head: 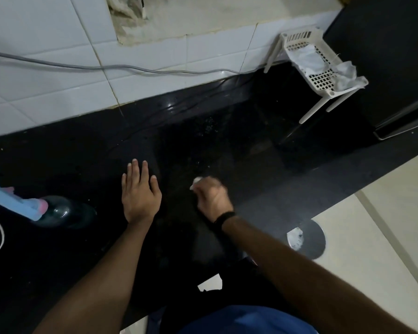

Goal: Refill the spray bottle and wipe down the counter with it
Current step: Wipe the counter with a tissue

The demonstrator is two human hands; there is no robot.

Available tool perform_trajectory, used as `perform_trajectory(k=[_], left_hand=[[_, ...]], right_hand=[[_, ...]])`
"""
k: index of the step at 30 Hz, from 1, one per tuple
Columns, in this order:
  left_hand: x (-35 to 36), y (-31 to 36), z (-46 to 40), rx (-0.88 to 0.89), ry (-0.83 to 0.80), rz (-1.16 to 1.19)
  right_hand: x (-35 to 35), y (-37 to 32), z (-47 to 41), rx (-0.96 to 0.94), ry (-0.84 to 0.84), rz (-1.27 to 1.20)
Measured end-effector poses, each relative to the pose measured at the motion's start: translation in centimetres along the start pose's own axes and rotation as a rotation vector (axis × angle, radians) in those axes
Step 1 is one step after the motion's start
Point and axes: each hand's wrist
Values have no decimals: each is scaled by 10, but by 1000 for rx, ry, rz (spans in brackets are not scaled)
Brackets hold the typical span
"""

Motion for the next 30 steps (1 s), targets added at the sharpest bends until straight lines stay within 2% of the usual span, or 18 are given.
perform_trajectory(k=[3, 4, 5, 7, 8, 10, 12, 14, 16, 20, 22, 24, 26, 28, 30], left_hand=[[-1, 1, 0, 3, 8, 1], [-1, 1, 0, 2, 6, 3], [-1, 1, 1, 0, 3, 1], [-1, 1, 2, -4, 1, 3], [-1, 2, 3, -7, 1, 6], [-1, 2, 1, -12, 3, 5], [0, 3, 1, -16, 0, -7], [0, 2, 2, -17, -4, -17], [0, 1, 3, -16, -9, -29], [1, 17, -3, -91, 10, 37], [3, 24, -3, -132, 11, 56], [5, 23, -2, -141, 20, 51], [7, 22, -1, -144, 31, 43], [9, 23, -2, -141, 49, 39], [10, 24, -3, -140, 63, 46]], right_hand=[[14, -24, 18, -121, -229, -109], [9, -16, 12, -113, -214, -118], [2, -1, 3, -72, -124, -135], [-30, 37, -24, 154, 150, -166], [-49, 59, -36, 302, 235, -144], [-77, 93, -48, 541, 220, -76], [-78, 99, -46, 570, 172, -43], [-58, 74, -32, 435, 192, -25], [-24, 39, -7, 189, 132, -52], [21, -28, 37, -183, -254, -154], [13, -33, 34, -261, -327, -159], [-7, -12, 5, -156, -124, -212], [-36, 26, -40, 123, 135, -151], [-64, 63, -80, 393, 156, -94], [-75, 78, -104, 513, 69, -59]])
Point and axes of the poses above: each hand's wrist, its own z-axis away from the middle knuckle, its own x-axis out of the palm, y = z × x, and after that the axes turned 11 degrees about -y, right-handed
